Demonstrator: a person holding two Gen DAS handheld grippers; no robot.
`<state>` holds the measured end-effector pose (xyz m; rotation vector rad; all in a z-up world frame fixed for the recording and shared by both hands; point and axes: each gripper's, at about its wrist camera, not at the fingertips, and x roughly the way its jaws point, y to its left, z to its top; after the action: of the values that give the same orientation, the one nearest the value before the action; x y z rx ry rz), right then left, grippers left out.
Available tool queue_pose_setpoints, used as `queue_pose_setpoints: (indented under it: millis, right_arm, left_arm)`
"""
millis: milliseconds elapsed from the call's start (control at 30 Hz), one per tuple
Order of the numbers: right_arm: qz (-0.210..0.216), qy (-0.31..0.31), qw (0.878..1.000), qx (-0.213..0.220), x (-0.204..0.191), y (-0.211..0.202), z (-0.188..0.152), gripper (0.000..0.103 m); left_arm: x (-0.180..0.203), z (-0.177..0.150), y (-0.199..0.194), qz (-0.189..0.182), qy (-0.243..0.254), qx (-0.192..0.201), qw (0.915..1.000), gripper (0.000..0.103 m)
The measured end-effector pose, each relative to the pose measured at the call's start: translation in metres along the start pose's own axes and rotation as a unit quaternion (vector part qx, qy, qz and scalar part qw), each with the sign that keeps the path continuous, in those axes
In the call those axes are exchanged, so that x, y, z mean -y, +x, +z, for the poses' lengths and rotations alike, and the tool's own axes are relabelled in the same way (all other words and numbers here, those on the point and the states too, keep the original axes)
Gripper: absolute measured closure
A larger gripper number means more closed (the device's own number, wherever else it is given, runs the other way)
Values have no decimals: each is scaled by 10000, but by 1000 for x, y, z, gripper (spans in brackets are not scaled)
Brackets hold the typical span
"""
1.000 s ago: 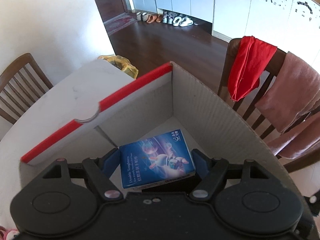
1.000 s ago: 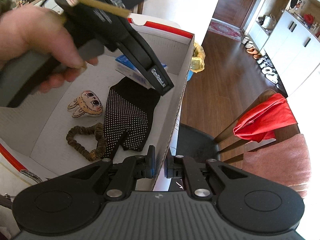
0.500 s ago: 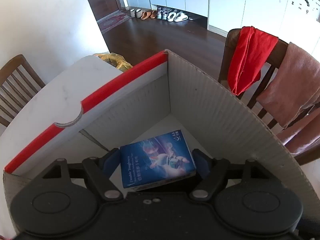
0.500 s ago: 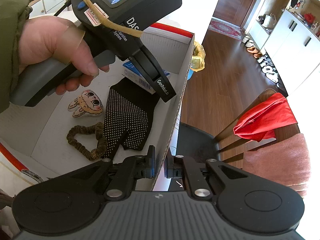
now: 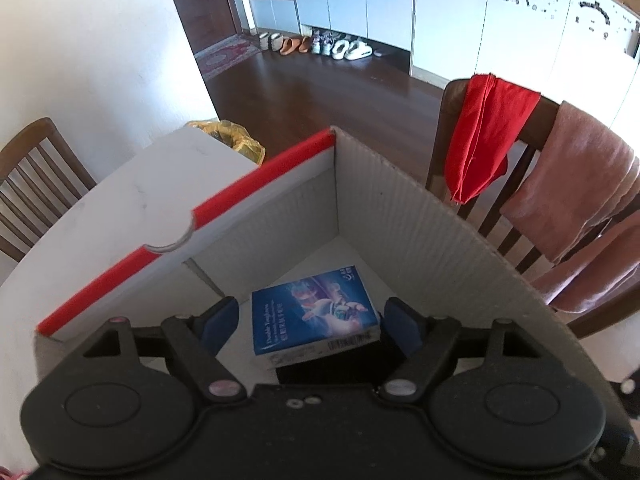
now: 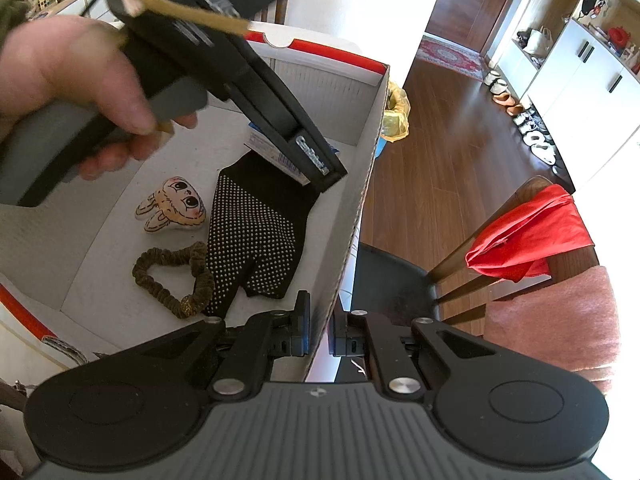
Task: Organize objects
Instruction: 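Carry the blue book into the box and release it onto the glove, then return the left gripper to the pile and grasp the patterned tissue pack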
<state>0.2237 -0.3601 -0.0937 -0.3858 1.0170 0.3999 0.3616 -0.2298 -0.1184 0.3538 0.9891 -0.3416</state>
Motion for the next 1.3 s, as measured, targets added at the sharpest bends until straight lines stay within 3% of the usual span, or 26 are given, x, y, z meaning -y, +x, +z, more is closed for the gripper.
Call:
queue_pose_setpoints:
  millis: [533, 867, 1300]
  right_arm:
    - [-79, -107, 9999, 1, -1, -2, -2, 95]
    - [-131, -201, 9997, 8, -5, -1, -1, 95]
    - [-146, -243, 9996, -10, -7, -1, 0, 95]
  left_arm:
    - [-22, -19, -87, -78, -500, 649, 9966, 26]
    - [-38, -58, -125, 22, -1036, 701, 9921, 26]
    - [-53, -115, -157, 492, -1596, 805, 9827, 19]
